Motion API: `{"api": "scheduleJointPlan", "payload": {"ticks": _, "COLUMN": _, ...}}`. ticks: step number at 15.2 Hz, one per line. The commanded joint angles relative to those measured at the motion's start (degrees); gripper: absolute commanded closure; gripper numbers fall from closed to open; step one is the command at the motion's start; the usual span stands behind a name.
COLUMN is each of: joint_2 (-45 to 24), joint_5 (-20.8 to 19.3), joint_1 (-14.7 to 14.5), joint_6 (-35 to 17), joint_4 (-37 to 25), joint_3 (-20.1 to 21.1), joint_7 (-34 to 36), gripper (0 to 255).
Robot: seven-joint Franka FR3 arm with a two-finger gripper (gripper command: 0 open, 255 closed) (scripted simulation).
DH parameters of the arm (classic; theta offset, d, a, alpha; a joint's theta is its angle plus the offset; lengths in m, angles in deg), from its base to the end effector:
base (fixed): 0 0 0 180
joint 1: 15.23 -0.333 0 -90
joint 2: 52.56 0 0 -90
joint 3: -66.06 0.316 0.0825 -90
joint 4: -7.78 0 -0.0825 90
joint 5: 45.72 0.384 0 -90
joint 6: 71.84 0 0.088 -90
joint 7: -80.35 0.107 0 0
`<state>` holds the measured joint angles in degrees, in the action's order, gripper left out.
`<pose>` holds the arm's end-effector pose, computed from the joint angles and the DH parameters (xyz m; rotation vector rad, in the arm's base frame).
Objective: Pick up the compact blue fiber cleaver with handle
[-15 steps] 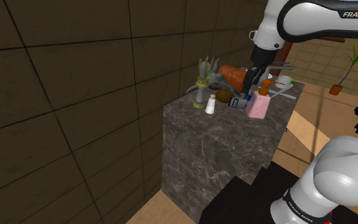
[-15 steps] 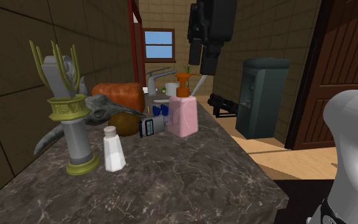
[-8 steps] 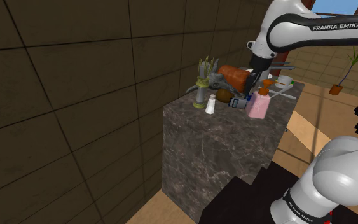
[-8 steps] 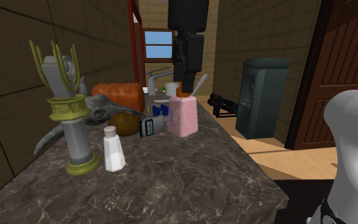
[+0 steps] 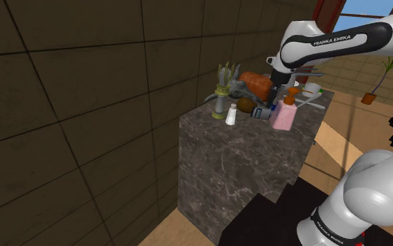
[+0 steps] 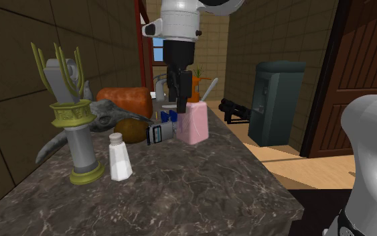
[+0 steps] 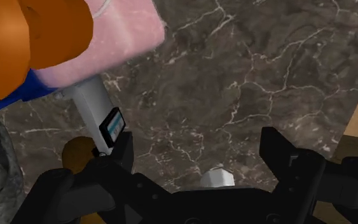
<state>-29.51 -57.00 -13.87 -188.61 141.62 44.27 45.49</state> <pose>0.4004 -0.1942 0.4859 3.0349 0.4711 0.0891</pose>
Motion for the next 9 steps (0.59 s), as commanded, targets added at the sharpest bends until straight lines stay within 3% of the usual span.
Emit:
{"api": "scheduleJointPlan", "payload": {"ticks": 1, "joint_2": -3.8, "joint_5": 0.8, "joint_1": -0.3, "joint_6": -2.1, "joint_4": -1.9, "joint_3": -2.6, "joint_7": -4.3, "gripper": 0}}
{"api": "scheduleJointPlan", "payload": {"ticks": 9, "joint_2": -22.2, "joint_5": 10.5, "joint_1": -0.8, "joint_6": -8.7, "joint_4": -11.7, "joint_3": -10.3, "joint_7": -22.5, "gripper": 0}}
